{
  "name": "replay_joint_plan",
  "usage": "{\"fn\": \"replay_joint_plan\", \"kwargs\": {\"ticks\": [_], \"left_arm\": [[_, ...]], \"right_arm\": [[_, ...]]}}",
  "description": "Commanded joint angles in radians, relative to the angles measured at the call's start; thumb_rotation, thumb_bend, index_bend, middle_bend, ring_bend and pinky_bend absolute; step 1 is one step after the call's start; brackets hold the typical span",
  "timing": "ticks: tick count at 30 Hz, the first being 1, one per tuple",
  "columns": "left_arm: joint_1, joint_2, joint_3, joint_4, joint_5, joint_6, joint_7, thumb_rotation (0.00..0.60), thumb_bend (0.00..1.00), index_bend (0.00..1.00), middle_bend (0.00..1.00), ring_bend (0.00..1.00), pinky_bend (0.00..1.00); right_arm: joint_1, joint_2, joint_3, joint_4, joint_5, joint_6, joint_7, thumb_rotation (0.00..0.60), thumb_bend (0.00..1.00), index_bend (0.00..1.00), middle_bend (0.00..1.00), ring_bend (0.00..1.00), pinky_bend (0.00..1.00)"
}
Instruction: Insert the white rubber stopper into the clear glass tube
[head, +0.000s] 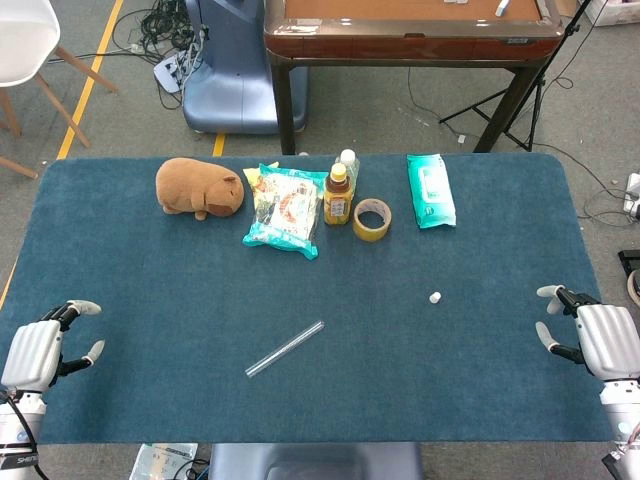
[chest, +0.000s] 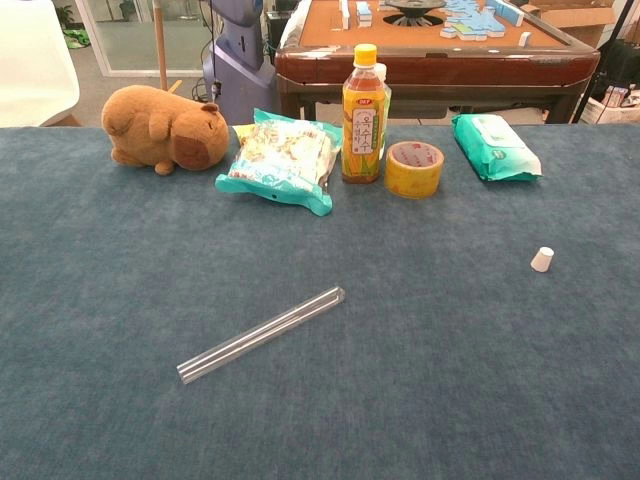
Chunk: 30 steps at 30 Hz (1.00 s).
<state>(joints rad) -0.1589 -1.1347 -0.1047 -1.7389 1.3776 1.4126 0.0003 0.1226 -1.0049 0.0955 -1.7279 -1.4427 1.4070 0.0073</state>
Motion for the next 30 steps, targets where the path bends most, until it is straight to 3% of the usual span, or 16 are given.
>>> {"fn": "replay_joint_plan", "kwargs": {"ticks": [1, 11, 17, 20, 23, 27, 30], "left_arm": [[-0.002, -0.002, 0.000, 0.003, -0.001, -0.003, 0.000, 0.600, 0.26, 0.36, 0.32, 0.33, 0.39], [-0.014, 0.002, 0.004, 0.020, 0.021, -0.019, -0.020, 0.600, 0.26, 0.36, 0.32, 0.33, 0.39], [-0.046, 0.011, -0.001, 0.043, 0.039, -0.056, -0.037, 0.600, 0.26, 0.39, 0.36, 0.40, 0.41], [-0.066, 0.015, 0.001, 0.055, 0.056, -0.081, -0.038, 0.600, 0.26, 0.39, 0.41, 0.44, 0.47], [-0.093, 0.027, 0.008, 0.063, 0.083, -0.116, -0.048, 0.600, 0.26, 0.40, 0.53, 0.53, 0.61], [-0.154, 0.053, 0.008, 0.068, 0.105, -0.204, -0.086, 0.600, 0.26, 0.40, 0.77, 0.78, 0.85], [-0.207, 0.064, 0.006, 0.076, 0.122, -0.277, -0.095, 0.600, 0.28, 0.41, 0.85, 0.89, 0.92]], "right_arm": [[0.003, -0.001, 0.001, -0.001, 0.001, -0.003, -0.003, 0.600, 0.34, 0.35, 0.50, 0.48, 0.67], [0.000, 0.003, 0.011, 0.000, 0.002, 0.019, -0.001, 0.600, 0.34, 0.35, 0.50, 0.48, 0.67], [-0.001, 0.015, 0.026, -0.004, 0.015, 0.031, 0.006, 0.600, 0.34, 0.35, 0.50, 0.48, 0.67], [0.000, 0.019, 0.030, -0.009, 0.022, 0.030, 0.002, 0.600, 0.34, 0.35, 0.50, 0.48, 0.67], [0.001, 0.021, 0.034, -0.013, 0.030, 0.030, -0.004, 0.600, 0.34, 0.35, 0.50, 0.48, 0.67], [0.007, 0.026, 0.044, -0.023, 0.046, 0.027, -0.020, 0.600, 0.34, 0.35, 0.50, 0.48, 0.67], [0.015, 0.032, 0.055, -0.031, 0.057, 0.022, -0.029, 0.600, 0.34, 0.35, 0.50, 0.49, 0.67]]}}
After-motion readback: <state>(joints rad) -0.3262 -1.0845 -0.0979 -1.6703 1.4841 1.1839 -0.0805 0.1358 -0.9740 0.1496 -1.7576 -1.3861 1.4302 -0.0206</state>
